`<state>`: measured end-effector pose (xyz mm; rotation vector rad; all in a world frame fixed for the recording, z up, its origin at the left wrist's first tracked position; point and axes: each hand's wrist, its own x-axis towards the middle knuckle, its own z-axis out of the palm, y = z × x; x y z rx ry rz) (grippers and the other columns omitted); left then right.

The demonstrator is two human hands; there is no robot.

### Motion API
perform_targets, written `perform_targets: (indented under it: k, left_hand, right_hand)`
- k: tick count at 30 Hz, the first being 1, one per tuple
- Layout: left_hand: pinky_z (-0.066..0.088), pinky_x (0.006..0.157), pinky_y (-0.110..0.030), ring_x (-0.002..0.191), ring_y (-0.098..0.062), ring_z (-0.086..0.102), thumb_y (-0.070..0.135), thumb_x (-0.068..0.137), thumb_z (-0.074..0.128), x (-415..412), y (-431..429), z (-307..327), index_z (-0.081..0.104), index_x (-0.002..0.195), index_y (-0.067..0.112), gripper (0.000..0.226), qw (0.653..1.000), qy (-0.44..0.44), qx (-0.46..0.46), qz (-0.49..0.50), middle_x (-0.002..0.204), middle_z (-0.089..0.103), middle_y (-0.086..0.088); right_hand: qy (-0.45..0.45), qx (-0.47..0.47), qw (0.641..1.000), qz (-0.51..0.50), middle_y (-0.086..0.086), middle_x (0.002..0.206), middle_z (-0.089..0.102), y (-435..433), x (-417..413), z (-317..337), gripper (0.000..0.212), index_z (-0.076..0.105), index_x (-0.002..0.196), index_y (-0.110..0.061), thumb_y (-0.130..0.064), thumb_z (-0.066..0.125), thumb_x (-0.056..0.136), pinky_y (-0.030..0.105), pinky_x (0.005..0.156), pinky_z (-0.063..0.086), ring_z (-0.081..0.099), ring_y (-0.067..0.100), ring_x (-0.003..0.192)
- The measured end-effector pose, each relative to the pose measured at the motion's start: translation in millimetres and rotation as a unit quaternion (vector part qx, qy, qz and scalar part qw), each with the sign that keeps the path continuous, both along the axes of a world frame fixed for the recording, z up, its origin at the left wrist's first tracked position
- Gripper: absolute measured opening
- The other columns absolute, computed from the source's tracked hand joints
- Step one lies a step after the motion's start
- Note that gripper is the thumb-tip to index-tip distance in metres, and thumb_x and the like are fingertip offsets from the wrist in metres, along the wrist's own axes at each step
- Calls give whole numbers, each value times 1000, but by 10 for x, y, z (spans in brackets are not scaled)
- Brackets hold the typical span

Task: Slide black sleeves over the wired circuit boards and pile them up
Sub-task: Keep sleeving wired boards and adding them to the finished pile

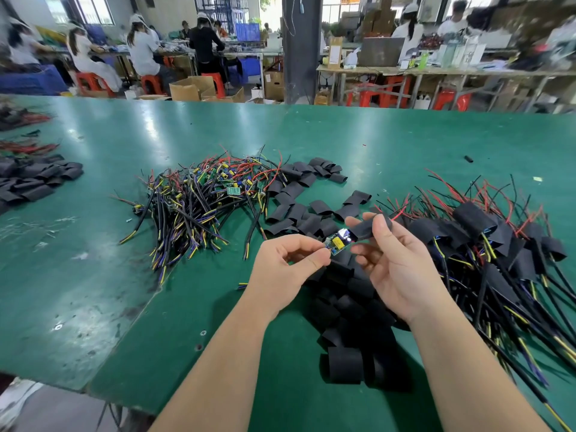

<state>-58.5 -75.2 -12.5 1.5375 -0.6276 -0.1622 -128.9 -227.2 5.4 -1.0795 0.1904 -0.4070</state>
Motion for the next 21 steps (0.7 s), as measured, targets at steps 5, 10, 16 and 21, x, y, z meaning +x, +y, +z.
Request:
perform_targets:
  k: [5, 10, 16, 21]
  left_hand:
    - [48, 65, -17, 65, -7, 59, 6, 83, 70, 3, 77, 29, 74, 72, 27, 24, 999, 12, -13, -35, 69, 71, 4]
    - [47, 65, -15, 65, -5, 59, 10, 84, 68, -6, 113, 58, 74, 74, 31, 24, 997, 14, -6, -74, 68, 70, 6]
    - [46, 64, -14, 64, -3, 58, 8, 84, 67, 5, 119, 57, 74, 73, 29, 24, 996, 26, -22, -87, 67, 69, 6]
    - [46, 65, -15, 65, -5, 58, 9, 84, 67, -7, 101, 54, 73, 73, 29, 24, 995, 27, -13, -98, 68, 69, 7]
  right_hand:
    - [-42, 14, 997, 61, 2, 114, 71, -20, -10, -13, 26, 62, 108, -21, -31, 54, 85, 20, 63, 51, 62, 8, 69]
    - [-67, 45, 992, 92, 6, 111, 71, -43, 0, -28, 26, 64, 110, -18, -24, 52, 88, 22, 69, 55, 70, 11, 85]
    - [-65, 23, 992, 101, 7, 108, 72, -64, 5, -30, 29, 60, 114, -14, -21, 51, 88, 22, 69, 56, 70, 13, 90]
    - [-73, 41, 990, 113, 9, 111, 71, -33, 2, -39, 26, 58, 110, -13, -23, 49, 89, 25, 74, 57, 70, 17, 97]
